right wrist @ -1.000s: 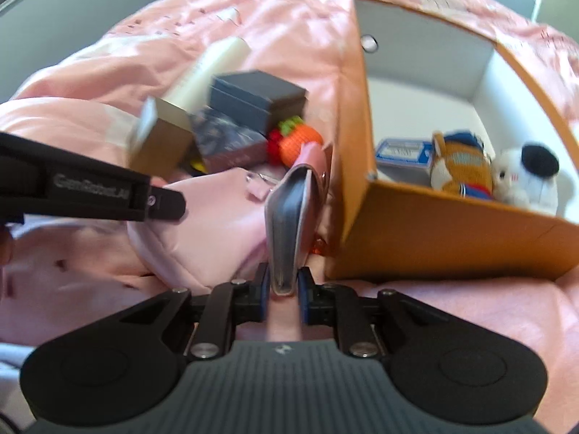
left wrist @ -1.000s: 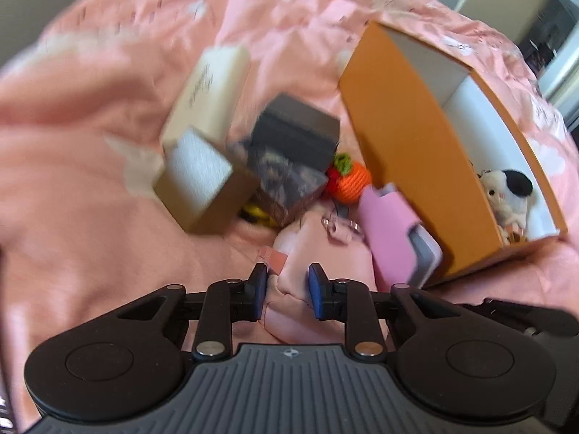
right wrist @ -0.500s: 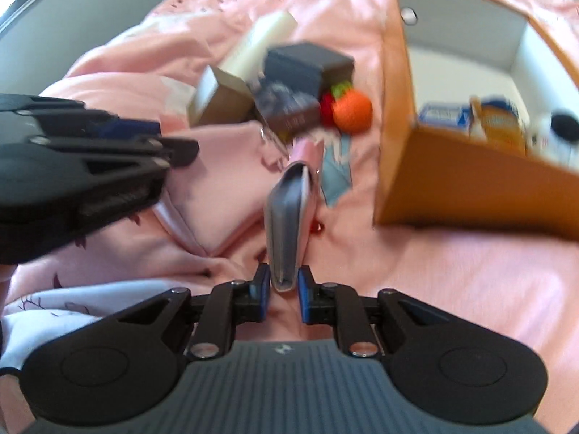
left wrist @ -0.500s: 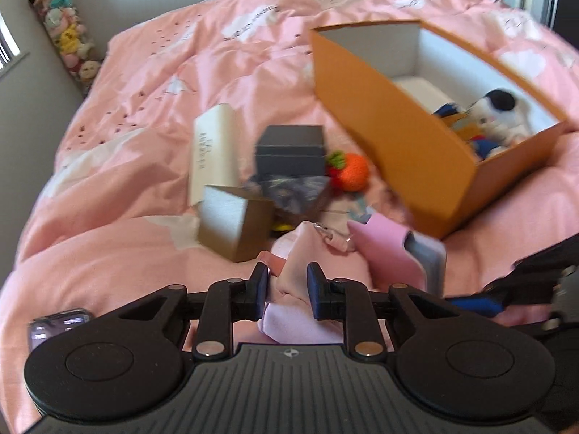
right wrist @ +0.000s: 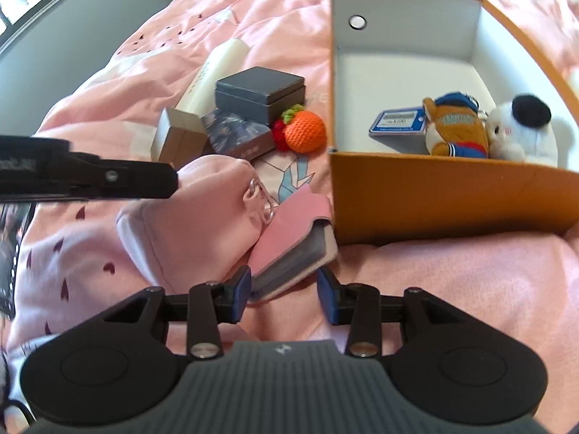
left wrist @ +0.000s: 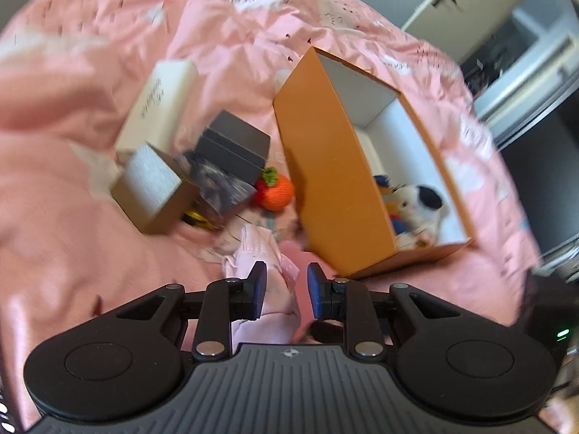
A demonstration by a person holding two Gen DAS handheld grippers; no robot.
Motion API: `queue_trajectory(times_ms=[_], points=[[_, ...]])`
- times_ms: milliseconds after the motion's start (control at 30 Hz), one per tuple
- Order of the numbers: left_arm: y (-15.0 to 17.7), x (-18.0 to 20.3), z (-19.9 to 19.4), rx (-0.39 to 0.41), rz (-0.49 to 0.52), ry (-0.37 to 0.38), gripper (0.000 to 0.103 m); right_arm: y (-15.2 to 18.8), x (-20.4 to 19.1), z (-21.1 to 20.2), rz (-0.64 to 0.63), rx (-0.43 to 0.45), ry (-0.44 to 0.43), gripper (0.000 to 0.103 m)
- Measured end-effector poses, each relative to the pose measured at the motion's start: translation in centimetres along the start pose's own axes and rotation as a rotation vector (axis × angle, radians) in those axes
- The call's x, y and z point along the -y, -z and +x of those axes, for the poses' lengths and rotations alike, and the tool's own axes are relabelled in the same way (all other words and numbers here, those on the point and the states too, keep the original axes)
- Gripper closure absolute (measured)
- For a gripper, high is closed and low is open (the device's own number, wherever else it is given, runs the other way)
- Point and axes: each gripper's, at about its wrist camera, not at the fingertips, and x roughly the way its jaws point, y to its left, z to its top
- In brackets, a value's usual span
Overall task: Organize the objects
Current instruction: 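Grasp the pink wallet with right tool while left grasps the pink pouch, then lift both pink items and carry them toward the orange box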
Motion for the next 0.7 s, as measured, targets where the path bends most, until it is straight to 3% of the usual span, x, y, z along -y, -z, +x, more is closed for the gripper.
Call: queue_trajectory(times_ms=[133, 300, 400, 467, 567, 700], points=[[-0.5, -1.1, 0.6, -0.042, -0.107, 0.081, 0.076, -0.7, 1.4, 0.4, 0.101, -0.005, -0.009, 0.049], [-1.1, -0.1, 1.4, -0.065, -0.076, 0.01, 0.077, -2.0, 3.2, 0.7, 0.199, -0.01, -0.057, 0.048], [-1.5, 0.0, 2.1, -0.106, -0.092, 0.04, 0.076, -2.9, 4.0, 1.8, 0.241, -0.026, -0.073, 0.049], [-1.7, -0.2, 2.4, -0.117, -0.111, 0.035, 0.077, -3.2, 4.8, 2.9, 0.297, -0.073, -0.107, 0.064], [-1.8, -0.3, 2.7, -0.123, -0.13, 0.042, 0.076, -3.1, 5.5, 3.9, 0.346, -0.093, -0.158, 0.072], [-1.7, -0.6, 3.1, -0.142, -0.165, 0.089, 0.077, -3.0, 4.3, 2.8, 0.285, -0.08, -0.176, 0.078]])
